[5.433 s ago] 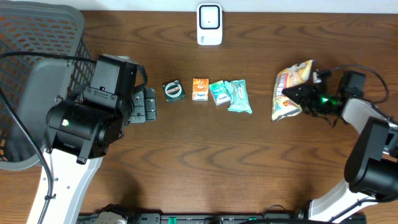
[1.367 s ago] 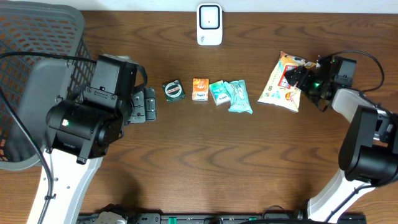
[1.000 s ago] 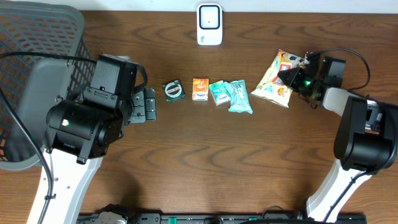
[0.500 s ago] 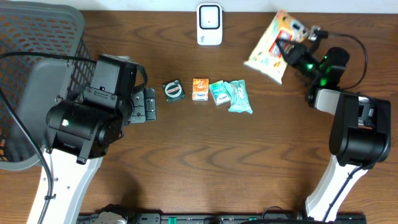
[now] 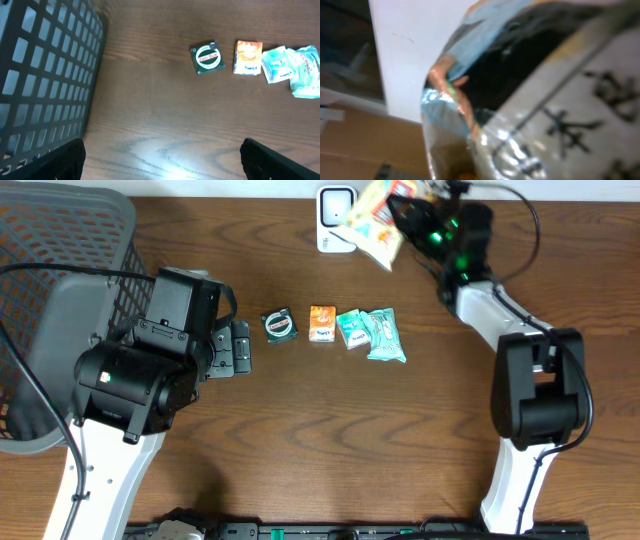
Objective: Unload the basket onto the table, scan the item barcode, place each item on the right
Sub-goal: 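Hold the yellow bag in front of the scanner with the right gripper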
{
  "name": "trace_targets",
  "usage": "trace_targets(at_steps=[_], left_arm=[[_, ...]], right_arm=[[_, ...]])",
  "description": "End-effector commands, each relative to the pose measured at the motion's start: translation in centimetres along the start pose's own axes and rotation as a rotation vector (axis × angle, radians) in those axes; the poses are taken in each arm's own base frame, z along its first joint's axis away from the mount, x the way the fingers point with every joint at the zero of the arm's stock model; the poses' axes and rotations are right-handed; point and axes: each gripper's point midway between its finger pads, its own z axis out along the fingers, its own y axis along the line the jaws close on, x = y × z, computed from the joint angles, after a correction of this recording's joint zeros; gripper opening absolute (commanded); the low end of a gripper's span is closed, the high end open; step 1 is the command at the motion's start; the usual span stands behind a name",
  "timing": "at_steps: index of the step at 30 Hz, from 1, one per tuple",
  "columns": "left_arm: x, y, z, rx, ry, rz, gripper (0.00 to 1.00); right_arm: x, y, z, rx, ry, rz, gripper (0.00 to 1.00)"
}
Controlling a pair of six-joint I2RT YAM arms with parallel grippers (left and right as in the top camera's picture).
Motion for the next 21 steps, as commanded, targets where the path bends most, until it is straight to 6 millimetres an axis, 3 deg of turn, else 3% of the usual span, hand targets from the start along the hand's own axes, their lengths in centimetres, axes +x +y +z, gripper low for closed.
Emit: trace_targets(at_steps=[1,3,5,12,17,21], left_arm=[[-0.2,0.4,0.0,-0.018,-0.005,0.005,0.98],[-0.2,0.4,0.0,-0.018,-0.005,0.005,0.98],[-0.2,0.4,0.0,-0.018,-0.005,0.005,0.98],[-0.2,0.4,0.0,-0.018,-0.005,0.005,0.98],[-0.2,0.4,0.0,-0.018,-0.005,0.005,0.98],[-0.2,0.4,0.0,-0.018,-0.005,0.005,0.98]], right_arm=[[-3.4,4.0,1.4,0.021,-0.16,-0.156,0.01],[-3.6,5.4,2.2,-0.003,-0.19,-0.169,0.01],[-3.9,5.6,2.9,0.012,-0.247,-0.158,0.0],[-2.8,2.5,5.7,0.006,-0.354,-0.025,0.01],[-1.3,-0.2,8.0,-0.017,-0.338,0.044,0.01],[-0.3,-0.9,9.6,-0.042,-0.3,0.042,0.01]])
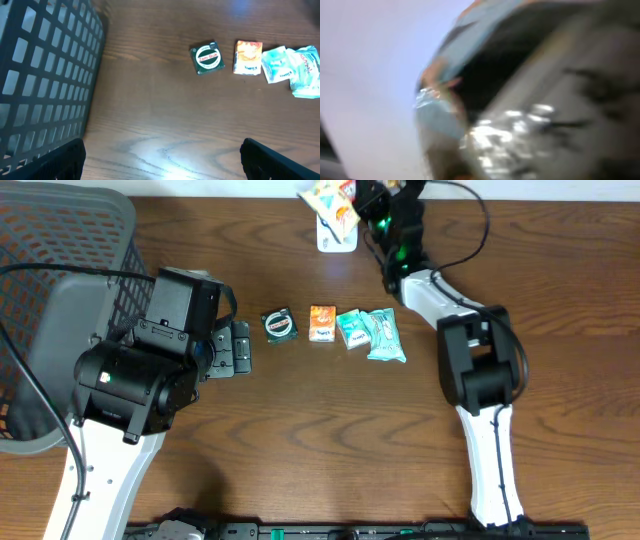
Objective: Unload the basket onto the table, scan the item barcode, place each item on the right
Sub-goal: 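Hold the yellow bag in front of the scanner with the right gripper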
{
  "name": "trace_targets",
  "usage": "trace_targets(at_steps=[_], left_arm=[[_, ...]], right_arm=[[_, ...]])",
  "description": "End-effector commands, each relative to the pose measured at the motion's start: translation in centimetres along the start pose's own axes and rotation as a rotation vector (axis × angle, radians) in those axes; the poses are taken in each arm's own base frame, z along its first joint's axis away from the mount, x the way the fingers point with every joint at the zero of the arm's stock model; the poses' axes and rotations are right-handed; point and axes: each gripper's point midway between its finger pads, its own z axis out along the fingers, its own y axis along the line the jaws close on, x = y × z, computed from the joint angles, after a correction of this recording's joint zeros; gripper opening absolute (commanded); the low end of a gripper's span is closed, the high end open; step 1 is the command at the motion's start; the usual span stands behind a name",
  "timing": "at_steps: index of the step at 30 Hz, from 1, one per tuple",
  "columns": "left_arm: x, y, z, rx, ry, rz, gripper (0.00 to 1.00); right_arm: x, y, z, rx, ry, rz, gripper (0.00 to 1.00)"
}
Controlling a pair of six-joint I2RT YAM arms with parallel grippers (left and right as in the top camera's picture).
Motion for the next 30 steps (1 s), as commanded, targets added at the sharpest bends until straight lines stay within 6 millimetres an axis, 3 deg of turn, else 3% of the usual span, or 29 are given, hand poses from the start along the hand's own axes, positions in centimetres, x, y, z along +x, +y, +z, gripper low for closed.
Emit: trace_targets(at_steps=[1,19,22,30], left_arm=[[-0.2,0.4,0.0,-0.018,-0.006,0.005,0.98],[-0.2,0.4,0.0,-0.019,-0.005,0.005,0.98],[-0.2,0.4,0.0,-0.019,-0.005,0.005,0.98],[-0.2,0.4,0.0,-0.019,-0.005,0.005,0.98]], right_arm=[[-1.2,4.0,0.9,-0.096,-0.026,0.025,0.01],[-1.1,5.7,0.9,-0.168,-0.016,-0.239,0.01],[-2.4,7.8,0.2,-0.271,-0.026,-0.292,0.01],[-9.7,9.2,-2.0,-0.323,-0.016,-0.334,0.01]])
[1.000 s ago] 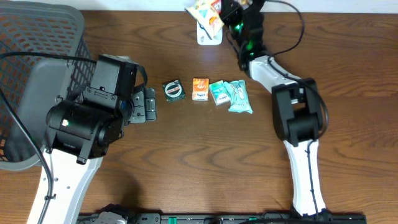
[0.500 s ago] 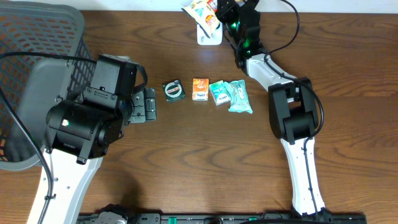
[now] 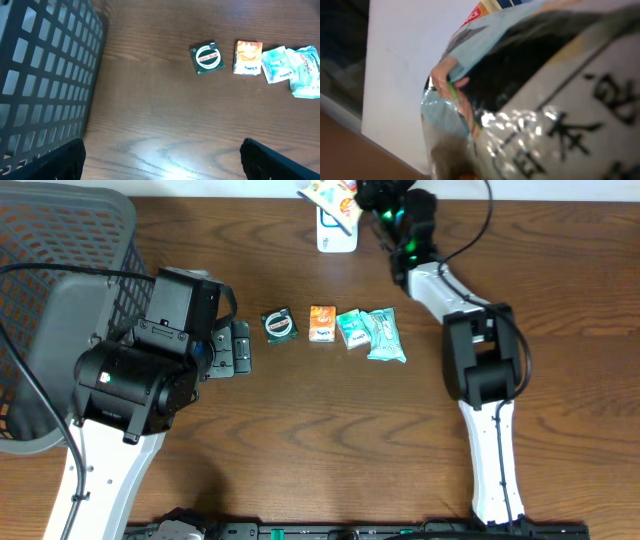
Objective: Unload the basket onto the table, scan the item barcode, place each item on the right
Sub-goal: 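Hold the yellow bag in front of the scanner with the right gripper, then carry the yellow bag to the far right and release it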
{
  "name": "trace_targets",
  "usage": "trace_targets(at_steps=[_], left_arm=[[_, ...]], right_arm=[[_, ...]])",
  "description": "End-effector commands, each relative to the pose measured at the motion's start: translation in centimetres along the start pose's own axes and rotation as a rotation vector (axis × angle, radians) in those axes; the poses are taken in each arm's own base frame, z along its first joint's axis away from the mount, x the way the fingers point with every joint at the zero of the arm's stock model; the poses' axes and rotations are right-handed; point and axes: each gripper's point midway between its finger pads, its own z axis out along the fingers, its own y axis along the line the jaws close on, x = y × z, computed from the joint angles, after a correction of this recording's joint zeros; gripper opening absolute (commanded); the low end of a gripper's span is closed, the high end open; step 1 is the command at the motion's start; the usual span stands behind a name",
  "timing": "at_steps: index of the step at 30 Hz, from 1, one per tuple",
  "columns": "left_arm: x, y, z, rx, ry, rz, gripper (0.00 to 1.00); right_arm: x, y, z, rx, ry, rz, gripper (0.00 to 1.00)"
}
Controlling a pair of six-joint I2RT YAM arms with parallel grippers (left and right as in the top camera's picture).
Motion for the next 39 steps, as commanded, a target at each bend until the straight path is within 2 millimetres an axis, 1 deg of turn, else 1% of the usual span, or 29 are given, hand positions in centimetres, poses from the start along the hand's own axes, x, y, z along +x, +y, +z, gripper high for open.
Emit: trace_targets(at_steps=[1,4,7,11,12,15,17,19,21,24,25,28,29,30,31,32,34,36,38,39], left_arm=[[-0.2,0.4,0.0,-0.019,-0.005,0.005,0.98],[-0.2,0.4,0.0,-0.019,-0.005,0.005,0.98],[-0.2,0.4,0.0,-0.019,-0.005,0.005,0.98],[-0.2,0.4,0.0,-0.019,-0.005,0.005,0.98],[-0.2,0.4,0.0,-0.019,-0.005,0.005,0.98],[-0.2,0.4,0.0,-0.019,-0.005,0.005,0.98],[-0.2,0.4,0.0,-0.019,-0.005,0.005,0.98],[-0.2,0.4,0.0,-0.019,-0.005,0.005,0.98],[-0.2,0.4,0.0,-0.018,-0.006,0.005,0.98],[-0.2,0.4,0.0,-0.019,-0.005,0.005,0.98],[-0.2,0.4,0.0,-0.018,-0.006,0.005,0.98],[-0.2,0.4,0.0,-0.019,-0.005,0.005,0.98],[-0.2,0.4,0.0,-0.019,-0.005,0.005,0.98],[-0.2,0.4,0.0,-0.019,-0.005,0.005,0.98],[-0.2,0.4,0.0,-0.018,-0.006,0.005,0.98],[-0.2,0.4,0.0,-0.018,-0.006,0.005,0.98],[-0.2,0.4,0.0,-0.018,-0.006,0.005,0.98],[-0.2,0.4,0.0,-0.018,-0.006,0.005,0.98],[-0.2,0.4,0.0,-0.019,-0.005,0.005,0.98],[-0.2,0.4,0.0,-0.018,-0.006,0.005,0.98]], right_arm=[[-8.7,3.5,-1.9,-0.093,-0.044,-0.081,0.01],[-11.3,1.8,-3.5,-0.052,0.0,-0.068,0.01],[-14.4,-1.1,-6.0,0.047,0.037,-0.034,0.01],[-18.7,-5.3,-10.6,0.234,0.067,-0.061,0.01],[-19.7,-6.4,-12.0,0.29,0.07,-0.071,0.01],[-22.9,-9.9,-17.1,0.491,0.064,-0.084,0.01],[-24.9,-12.3,-21.0,0.632,0.051,-0.083,0.01],[-26.4,-14.3,-24.6,0.743,0.044,-0.08,0.01],[-27.5,-16.2,-27.9,0.818,0.055,-0.088,0.01],[-28.4,-18.4,-32.2,0.902,0.096,-0.116,0.01],[-28.6,-18.9,-33.2,0.919,0.113,-0.138,0.01],[-29.6,-20.6,-37.1,1.017,0.153,-0.218,0.01],[-29.9,-21.1,-38.3,1.059,0.154,-0.226,0.04],[-30.2,-21.6,-39.6,1.104,0.151,-0.224,0.17],[-30.4,-22.0,-40.7,1.146,0.146,-0.218,0.39],[-30.5,-22.4,-41.7,1.179,0.144,-0.21,0.64],[-30.6,-22.8,-43.0,1.213,0.145,-0.193,0.95],[-30.4,-22.9,-43.4,1.218,0.153,-0.181,0.99],[-30.0,-22.8,-43.3,1.211,0.165,-0.172,0.99],[-29.7,-22.7,-42.8,1.193,0.175,-0.166,0.99]])
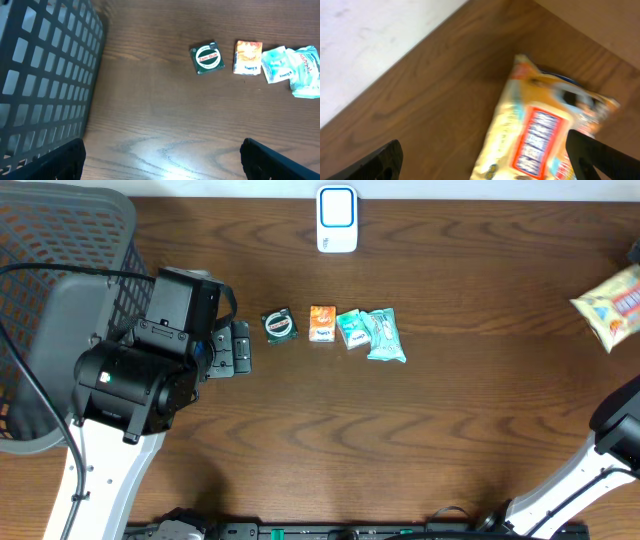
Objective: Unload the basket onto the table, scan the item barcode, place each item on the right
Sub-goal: 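Carry the yellow bag to the far right and release it, then move the right gripper left over the mint-green wipe pack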
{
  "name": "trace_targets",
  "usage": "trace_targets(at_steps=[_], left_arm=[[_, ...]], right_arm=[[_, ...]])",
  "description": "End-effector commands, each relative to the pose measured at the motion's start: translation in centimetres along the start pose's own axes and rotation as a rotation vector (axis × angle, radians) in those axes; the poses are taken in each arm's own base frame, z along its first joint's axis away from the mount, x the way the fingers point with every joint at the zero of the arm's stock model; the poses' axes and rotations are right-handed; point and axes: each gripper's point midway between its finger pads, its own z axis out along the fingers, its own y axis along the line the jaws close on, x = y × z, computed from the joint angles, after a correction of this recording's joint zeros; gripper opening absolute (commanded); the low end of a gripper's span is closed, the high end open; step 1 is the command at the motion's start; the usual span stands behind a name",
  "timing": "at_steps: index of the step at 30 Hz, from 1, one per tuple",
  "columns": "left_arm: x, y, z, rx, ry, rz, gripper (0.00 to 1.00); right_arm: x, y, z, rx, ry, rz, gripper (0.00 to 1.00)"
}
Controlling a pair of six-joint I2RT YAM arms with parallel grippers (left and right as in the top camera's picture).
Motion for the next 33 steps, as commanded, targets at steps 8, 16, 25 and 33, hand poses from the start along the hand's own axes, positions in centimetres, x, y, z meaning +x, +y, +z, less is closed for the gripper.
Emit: trace_targets(at_steps=[8,16,25,33], left_arm=[[-0.2,0.4,0.0,-0.019,-0.005,0.005,0.98],[-0.2,0.4,0.0,-0.018,-0.006,0.005,0.98],[-0.2,0.4,0.0,-0.019,-0.005,0.005,0.98],[-0.2,0.4,0.0,-0.019,-0.005,0.005,0.98]], right_arm=[[1.7,10.2,-2.6,-0.378,0.083,-0.077,0.9],[9.6,17.9,-4.0,-0.489,0.342,-0.122,0.99],[20.8,22.2,-5.9,-0.358,0.639,-0.27,0.99],[29.1,25.3,-7.3,-0.365,0.785,-0.398,0.72]])
